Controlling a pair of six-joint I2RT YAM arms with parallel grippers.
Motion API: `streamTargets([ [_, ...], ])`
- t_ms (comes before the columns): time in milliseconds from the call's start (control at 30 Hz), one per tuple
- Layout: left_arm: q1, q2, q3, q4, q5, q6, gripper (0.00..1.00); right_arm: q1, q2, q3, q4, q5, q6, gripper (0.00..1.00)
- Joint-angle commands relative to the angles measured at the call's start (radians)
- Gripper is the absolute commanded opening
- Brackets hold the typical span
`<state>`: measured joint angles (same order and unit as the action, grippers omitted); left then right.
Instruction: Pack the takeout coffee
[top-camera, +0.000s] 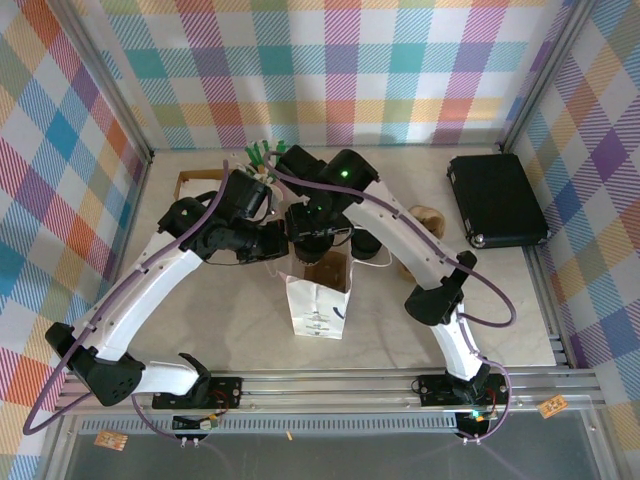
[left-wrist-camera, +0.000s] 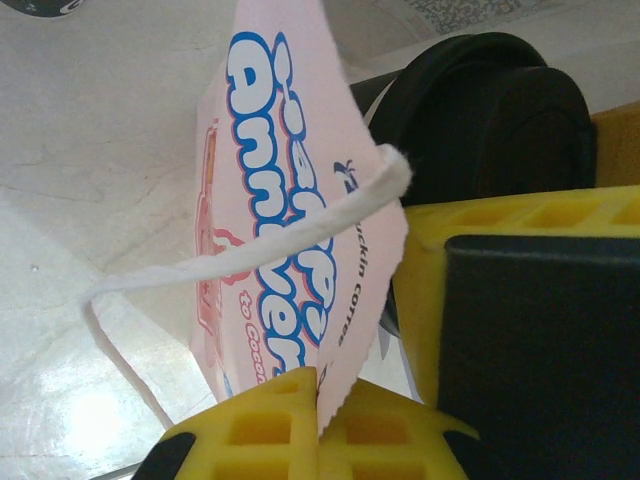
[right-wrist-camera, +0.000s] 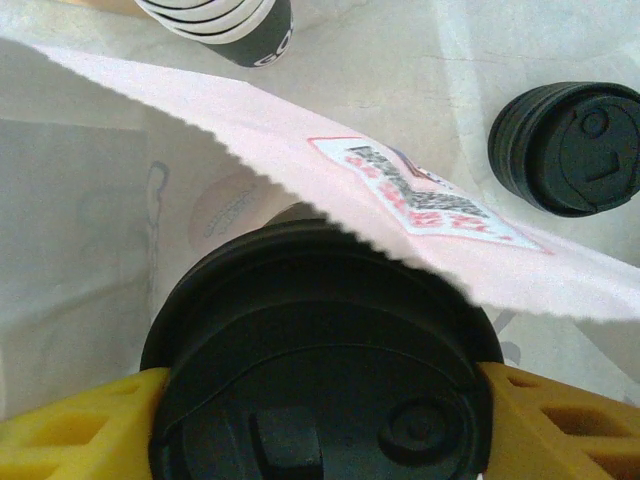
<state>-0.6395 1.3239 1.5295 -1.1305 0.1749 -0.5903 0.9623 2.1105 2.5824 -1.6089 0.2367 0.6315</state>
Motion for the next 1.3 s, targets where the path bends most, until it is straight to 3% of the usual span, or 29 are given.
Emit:
streamTargets([
  [0, 0.003, -0.010, -0.008, -0.008, 0.011, 0.009, 0.00, 0.040, -0.016, 0.013, -0.173, 0.011, 0.057, 0.19],
  [267, 0.003, -0.060, -0.030, 0.008, 0.036, 0.054, 0.00, 0.090, -0.054, -0.047, -0.175, 0.003, 0.086, 0.19],
  [800, 0.016, -0.123, -0.088, 0.043, 0.090, 0.086, 0.00, 0.089, -0.074, -0.256, -0.164, 0.004, 0.149, 0.18],
  [1267, 0.020, -0.108, -0.111, 0.073, 0.142, 0.104, 0.00, 0.053, 0.037, -0.181, -0.159, 0.010, 0.227, 0.18],
])
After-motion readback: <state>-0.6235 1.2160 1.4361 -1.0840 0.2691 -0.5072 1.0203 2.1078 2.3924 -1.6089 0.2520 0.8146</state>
